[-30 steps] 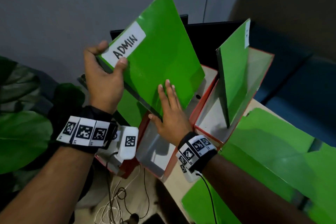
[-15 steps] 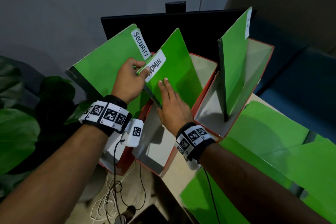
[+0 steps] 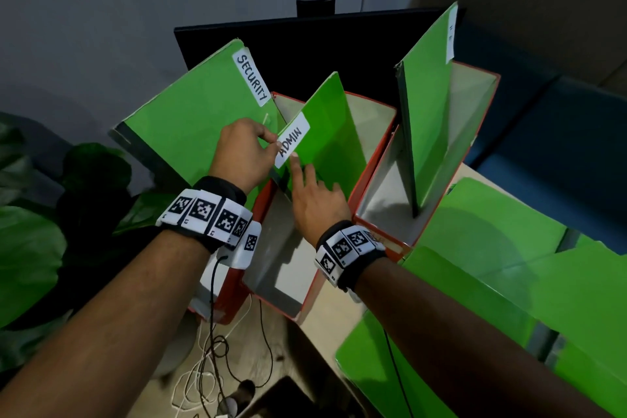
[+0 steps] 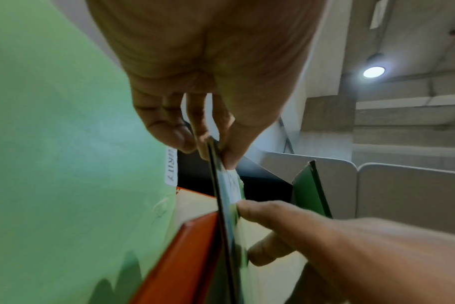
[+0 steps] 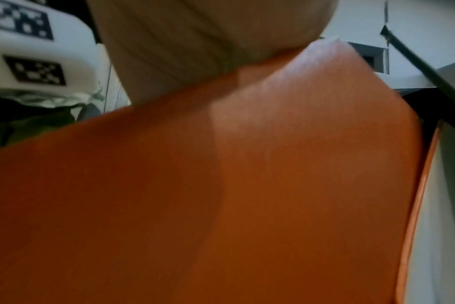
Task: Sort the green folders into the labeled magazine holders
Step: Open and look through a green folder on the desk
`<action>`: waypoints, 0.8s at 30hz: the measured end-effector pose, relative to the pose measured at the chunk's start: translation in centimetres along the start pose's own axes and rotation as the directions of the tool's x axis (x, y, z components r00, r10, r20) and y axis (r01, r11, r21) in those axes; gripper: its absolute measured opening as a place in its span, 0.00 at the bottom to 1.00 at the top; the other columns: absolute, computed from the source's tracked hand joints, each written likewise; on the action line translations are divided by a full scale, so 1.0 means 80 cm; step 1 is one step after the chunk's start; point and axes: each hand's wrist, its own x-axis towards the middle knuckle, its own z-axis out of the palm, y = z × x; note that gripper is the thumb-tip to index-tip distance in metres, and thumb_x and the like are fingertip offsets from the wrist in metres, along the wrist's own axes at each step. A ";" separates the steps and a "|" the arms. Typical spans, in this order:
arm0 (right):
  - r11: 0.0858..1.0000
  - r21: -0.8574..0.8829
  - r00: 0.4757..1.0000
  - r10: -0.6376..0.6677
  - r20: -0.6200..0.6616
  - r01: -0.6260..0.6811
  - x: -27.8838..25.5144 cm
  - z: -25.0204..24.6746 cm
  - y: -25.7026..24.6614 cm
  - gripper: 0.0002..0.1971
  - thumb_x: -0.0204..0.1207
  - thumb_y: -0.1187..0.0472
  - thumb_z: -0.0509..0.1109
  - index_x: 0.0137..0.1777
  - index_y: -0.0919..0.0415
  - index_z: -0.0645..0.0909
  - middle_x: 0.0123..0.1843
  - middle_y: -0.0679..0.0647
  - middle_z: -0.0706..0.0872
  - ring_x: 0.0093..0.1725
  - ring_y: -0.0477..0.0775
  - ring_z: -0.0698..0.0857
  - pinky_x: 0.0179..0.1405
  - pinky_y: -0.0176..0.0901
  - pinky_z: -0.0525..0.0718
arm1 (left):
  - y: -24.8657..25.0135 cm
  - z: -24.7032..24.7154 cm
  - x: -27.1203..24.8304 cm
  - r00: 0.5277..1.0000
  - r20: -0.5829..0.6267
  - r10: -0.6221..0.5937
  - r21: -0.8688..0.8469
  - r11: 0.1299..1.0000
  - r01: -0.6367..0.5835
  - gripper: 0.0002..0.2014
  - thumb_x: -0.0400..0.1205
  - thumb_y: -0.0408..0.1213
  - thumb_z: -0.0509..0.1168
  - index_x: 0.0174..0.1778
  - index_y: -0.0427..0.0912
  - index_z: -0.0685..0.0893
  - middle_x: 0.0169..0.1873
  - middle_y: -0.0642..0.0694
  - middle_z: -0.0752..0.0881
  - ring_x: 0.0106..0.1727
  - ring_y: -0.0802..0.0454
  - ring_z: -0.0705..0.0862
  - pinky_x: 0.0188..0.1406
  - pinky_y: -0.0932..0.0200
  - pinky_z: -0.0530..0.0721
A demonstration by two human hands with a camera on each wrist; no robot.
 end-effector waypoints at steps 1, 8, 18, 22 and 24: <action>1.000 -0.002 1.000 -0.017 -0.007 0.017 -0.001 -0.001 0.003 0.38 0.82 0.58 0.58 0.84 0.63 0.38 0.78 0.64 0.66 0.67 0.63 0.79 0.68 0.64 0.72 | 0.002 0.000 -0.001 0.999 -0.015 0.052 0.050 0.997 -0.051 0.08 0.80 0.39 0.71 0.50 0.40 0.89 0.57 0.43 0.85 0.60 0.46 0.82 0.64 0.60 0.73; 0.989 0.086 0.890 -0.068 -0.451 0.120 -0.046 -0.037 0.092 0.28 0.68 0.64 0.69 0.71 0.68 0.75 0.65 0.63 0.83 0.68 0.62 0.79 0.72 0.63 0.72 | 0.083 0.038 -0.034 0.938 0.011 0.347 -0.064 0.936 -0.345 0.10 0.81 0.35 0.68 0.58 0.42 0.87 0.60 0.46 0.78 0.65 0.50 0.74 0.68 0.67 0.63; 0.897 0.223 0.896 0.419 -0.147 -0.382 -0.232 -0.016 0.275 0.22 0.77 0.57 0.68 0.70 0.58 0.76 0.66 0.58 0.81 0.70 0.60 0.76 0.72 0.53 0.67 | 0.218 0.205 -0.143 0.749 0.335 0.572 -0.324 0.816 -0.478 0.10 0.80 0.32 0.69 0.56 0.42 0.87 0.58 0.47 0.80 0.63 0.50 0.78 0.70 0.64 0.69; 0.732 0.363 0.816 0.539 0.209 -0.576 -0.334 0.022 0.329 0.19 0.78 0.58 0.69 0.69 0.57 0.78 0.66 0.57 0.84 0.65 0.58 0.81 0.63 0.45 0.76 | 0.244 0.267 -0.192 0.621 0.524 0.583 -0.323 0.810 -0.489 0.11 0.81 0.33 0.67 0.58 0.42 0.87 0.60 0.45 0.79 0.65 0.49 0.77 0.69 0.68 0.64; 0.714 0.327 0.782 0.519 0.344 -0.618 -0.379 0.040 0.337 0.19 0.78 0.58 0.69 0.69 0.56 0.80 0.65 0.57 0.84 0.63 0.58 0.83 0.60 0.44 0.78 | 0.252 0.289 -0.216 0.557 0.610 0.564 -0.306 0.816 -0.491 0.11 0.82 0.34 0.66 0.60 0.43 0.86 0.62 0.46 0.78 0.67 0.50 0.76 0.71 0.66 0.64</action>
